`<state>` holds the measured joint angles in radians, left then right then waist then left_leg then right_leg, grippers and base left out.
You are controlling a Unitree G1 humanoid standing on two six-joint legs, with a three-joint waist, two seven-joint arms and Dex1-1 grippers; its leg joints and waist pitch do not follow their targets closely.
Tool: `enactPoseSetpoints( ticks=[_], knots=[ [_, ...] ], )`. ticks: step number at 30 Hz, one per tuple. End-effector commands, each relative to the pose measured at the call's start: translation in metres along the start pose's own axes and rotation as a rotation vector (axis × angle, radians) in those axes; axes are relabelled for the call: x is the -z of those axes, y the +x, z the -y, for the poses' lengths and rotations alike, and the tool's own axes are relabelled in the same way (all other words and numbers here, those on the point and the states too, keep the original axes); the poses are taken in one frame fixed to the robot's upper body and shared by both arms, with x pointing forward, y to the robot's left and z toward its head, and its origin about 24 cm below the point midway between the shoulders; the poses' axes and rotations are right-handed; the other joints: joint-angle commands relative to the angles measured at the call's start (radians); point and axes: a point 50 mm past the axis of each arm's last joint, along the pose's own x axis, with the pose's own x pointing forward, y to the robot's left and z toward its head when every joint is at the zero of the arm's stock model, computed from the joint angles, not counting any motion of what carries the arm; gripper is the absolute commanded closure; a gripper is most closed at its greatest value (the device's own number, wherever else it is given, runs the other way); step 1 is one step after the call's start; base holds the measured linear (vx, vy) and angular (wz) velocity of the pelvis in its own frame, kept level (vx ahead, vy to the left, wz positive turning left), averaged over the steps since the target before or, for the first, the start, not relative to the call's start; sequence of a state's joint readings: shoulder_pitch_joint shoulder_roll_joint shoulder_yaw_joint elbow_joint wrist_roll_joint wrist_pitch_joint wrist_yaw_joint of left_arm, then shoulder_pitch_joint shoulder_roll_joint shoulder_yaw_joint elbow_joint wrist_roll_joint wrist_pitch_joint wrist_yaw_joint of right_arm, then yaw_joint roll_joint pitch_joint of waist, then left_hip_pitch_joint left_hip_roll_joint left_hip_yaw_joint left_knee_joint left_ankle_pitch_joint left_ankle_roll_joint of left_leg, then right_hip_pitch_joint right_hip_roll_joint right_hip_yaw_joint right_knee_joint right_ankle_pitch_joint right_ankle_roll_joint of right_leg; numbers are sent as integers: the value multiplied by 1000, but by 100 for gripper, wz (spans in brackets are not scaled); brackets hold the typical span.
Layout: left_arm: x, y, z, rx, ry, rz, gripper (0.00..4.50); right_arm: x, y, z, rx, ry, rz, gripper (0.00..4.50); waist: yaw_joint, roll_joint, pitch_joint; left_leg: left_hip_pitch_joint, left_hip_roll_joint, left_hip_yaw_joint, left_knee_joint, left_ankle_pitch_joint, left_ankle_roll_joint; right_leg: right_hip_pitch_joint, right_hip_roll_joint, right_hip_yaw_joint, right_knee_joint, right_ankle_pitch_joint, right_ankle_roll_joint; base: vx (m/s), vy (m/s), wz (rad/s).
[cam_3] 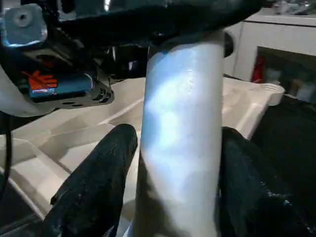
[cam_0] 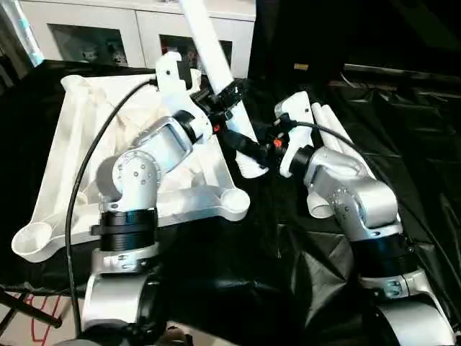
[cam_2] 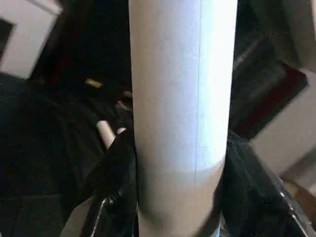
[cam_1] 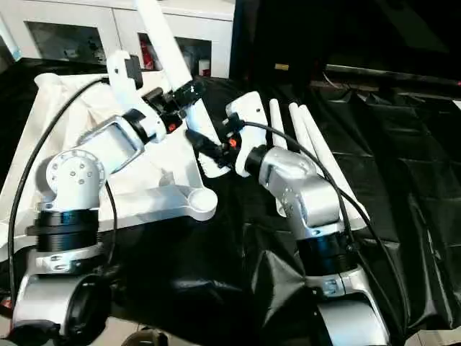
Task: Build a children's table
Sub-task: Pick table leg
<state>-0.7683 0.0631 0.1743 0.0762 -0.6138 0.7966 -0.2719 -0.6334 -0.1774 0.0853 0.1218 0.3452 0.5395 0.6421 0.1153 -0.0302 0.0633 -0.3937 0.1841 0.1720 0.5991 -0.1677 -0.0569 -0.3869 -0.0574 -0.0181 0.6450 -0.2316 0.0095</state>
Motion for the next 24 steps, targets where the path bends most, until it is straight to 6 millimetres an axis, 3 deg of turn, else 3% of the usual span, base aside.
enactPoseSetpoints(
  ticks=[1,2,5,8,9,14,24],
  knots=[
    [-2,0,13,121,126,-26,258,-10,-5,-1,-64,8,9,143,2,-1,-75,27,35,-11,-63,-89,-6,49,-65,31,-68,81,-194,0,0,0],
    [-1,-2,14,167,169,-62,258,-11,-10,1,-92,16,1,142,3,2,-74,28,35,-11,-64,-92,-4,46,-63,31,-69,65,-184,0,0,0],
    [-2,-10,14,304,223,-158,259,-18,-31,-2,-255,74,-4,142,4,1,-74,27,34,-9,-63,-79,-4,48,-63,32,-64,88,-187,0,0,0],
    [-3,-16,17,398,232,-186,259,-19,-39,-3,-305,101,-9,142,5,3,-74,27,34,-9,-63,-80,-5,47,-64,31,-64,87,-201,0,0,0],
    [-4,-18,20,453,219,-191,259,-19,-41,-3,-313,108,-18,142,4,9,-75,28,33,-8,-61,-78,-9,45,-65,30,-62,89,-212,0,0,0],
    [-10,-22,32,602,150,-171,259,-14,-46,-3,-349,121,-64,142,3,5,-74,27,33,-6,-61,-99,-18,48,-66,30,-64,72,-244,0,0,0],
    [-11,-23,40,719,98,-151,259,-5,-53,-13,-451,136,-153,142,6,4,-76,26,33,-7,-58,-87,-7,52,-67,30,-63,88,-250,0,0,0]
  ],
)
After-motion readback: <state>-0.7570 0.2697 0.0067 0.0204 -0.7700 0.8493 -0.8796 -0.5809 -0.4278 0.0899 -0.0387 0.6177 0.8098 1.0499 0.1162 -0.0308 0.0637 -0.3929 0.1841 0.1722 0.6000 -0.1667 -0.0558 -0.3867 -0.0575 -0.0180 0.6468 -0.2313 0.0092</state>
